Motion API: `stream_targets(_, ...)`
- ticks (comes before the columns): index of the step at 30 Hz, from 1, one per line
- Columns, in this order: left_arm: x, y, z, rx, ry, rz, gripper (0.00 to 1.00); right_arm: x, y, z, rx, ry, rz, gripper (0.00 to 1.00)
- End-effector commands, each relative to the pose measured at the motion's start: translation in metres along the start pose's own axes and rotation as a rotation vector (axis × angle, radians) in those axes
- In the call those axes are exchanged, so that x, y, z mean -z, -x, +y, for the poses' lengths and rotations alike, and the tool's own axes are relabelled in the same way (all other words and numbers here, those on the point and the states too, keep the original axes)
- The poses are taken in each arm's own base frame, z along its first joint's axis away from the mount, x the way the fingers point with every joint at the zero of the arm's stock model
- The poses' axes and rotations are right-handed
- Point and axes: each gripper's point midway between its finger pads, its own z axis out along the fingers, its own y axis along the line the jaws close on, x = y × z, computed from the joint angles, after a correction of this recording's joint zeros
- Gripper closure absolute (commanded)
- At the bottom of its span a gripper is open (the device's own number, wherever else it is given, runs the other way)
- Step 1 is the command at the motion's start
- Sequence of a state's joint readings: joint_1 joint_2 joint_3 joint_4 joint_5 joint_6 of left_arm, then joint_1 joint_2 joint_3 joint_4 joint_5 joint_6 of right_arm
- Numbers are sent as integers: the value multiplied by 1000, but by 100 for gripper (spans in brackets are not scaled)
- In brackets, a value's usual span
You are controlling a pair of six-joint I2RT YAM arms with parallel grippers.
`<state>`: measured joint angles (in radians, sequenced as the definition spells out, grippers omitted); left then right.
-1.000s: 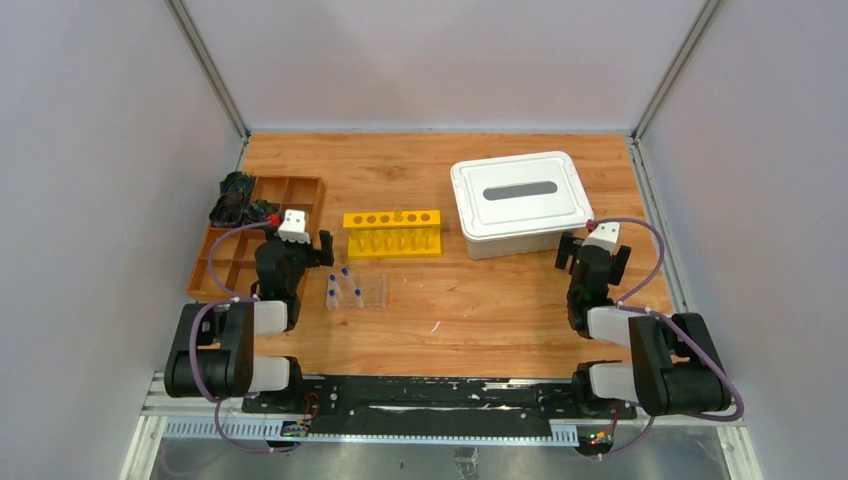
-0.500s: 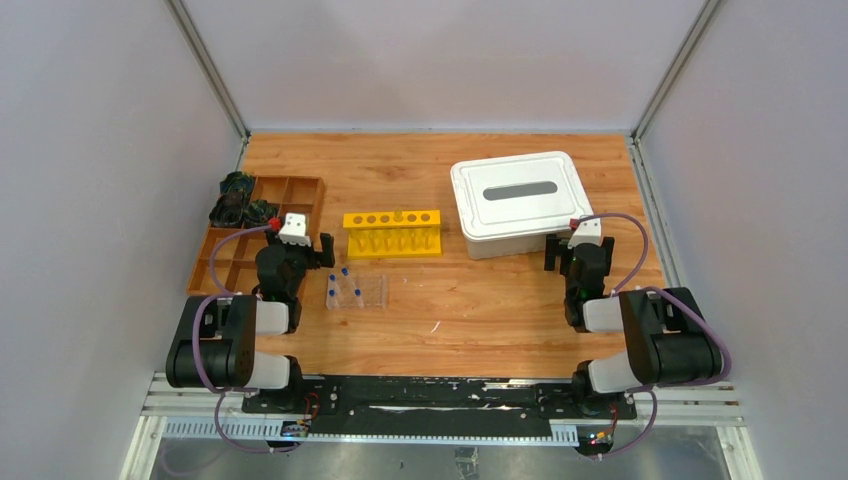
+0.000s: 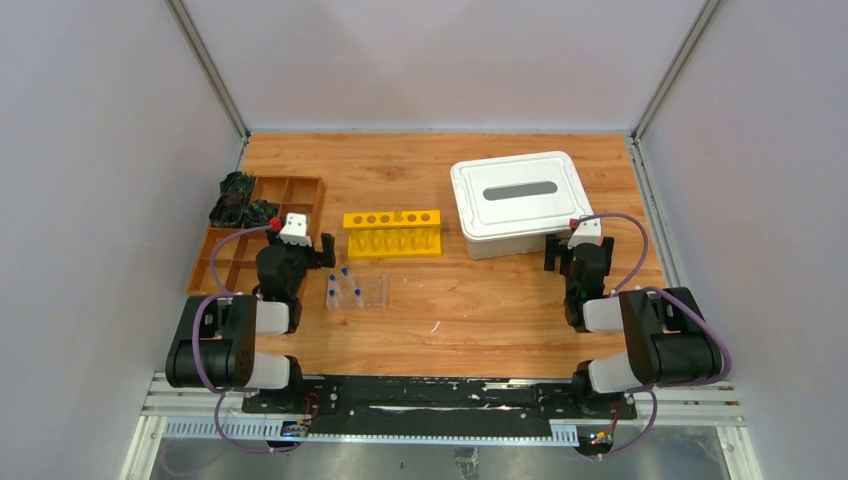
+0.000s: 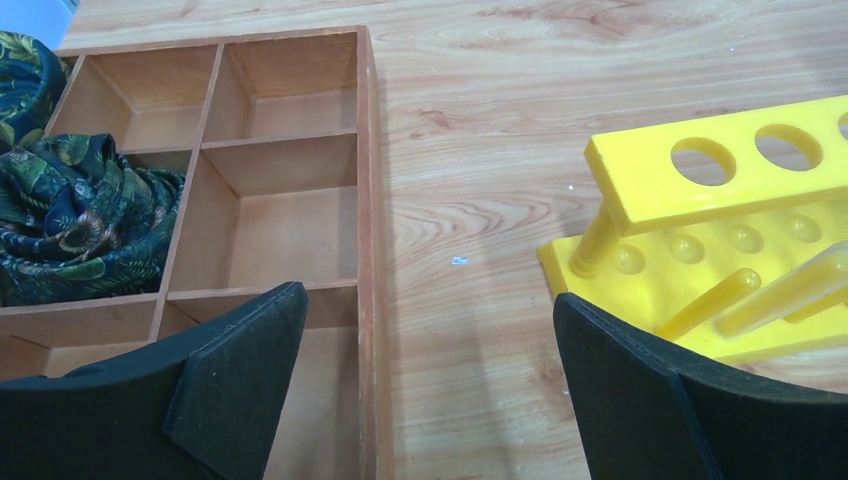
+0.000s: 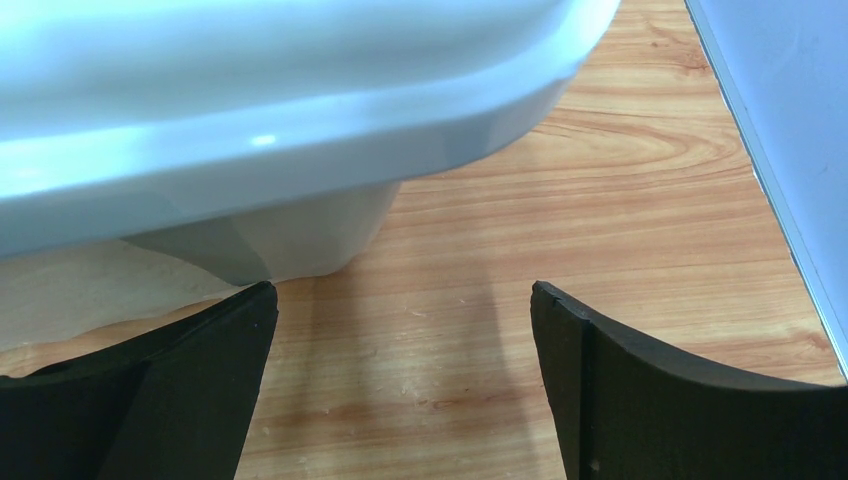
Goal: Organize the chemistry lab equipment
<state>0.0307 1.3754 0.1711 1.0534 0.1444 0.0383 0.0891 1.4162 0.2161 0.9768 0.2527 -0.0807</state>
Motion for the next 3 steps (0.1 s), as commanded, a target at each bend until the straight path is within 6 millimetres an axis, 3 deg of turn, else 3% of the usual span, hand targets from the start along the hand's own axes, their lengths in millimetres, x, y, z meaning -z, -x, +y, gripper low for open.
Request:
stream_targets(1,-6,17,3,-25,14,-55,0,-4,19,-7,-6,-17,-57,0)
stream_targets(3,-6,18,2,-24,13,-58,0,-4,19,-7,-6,-18,-58,0)
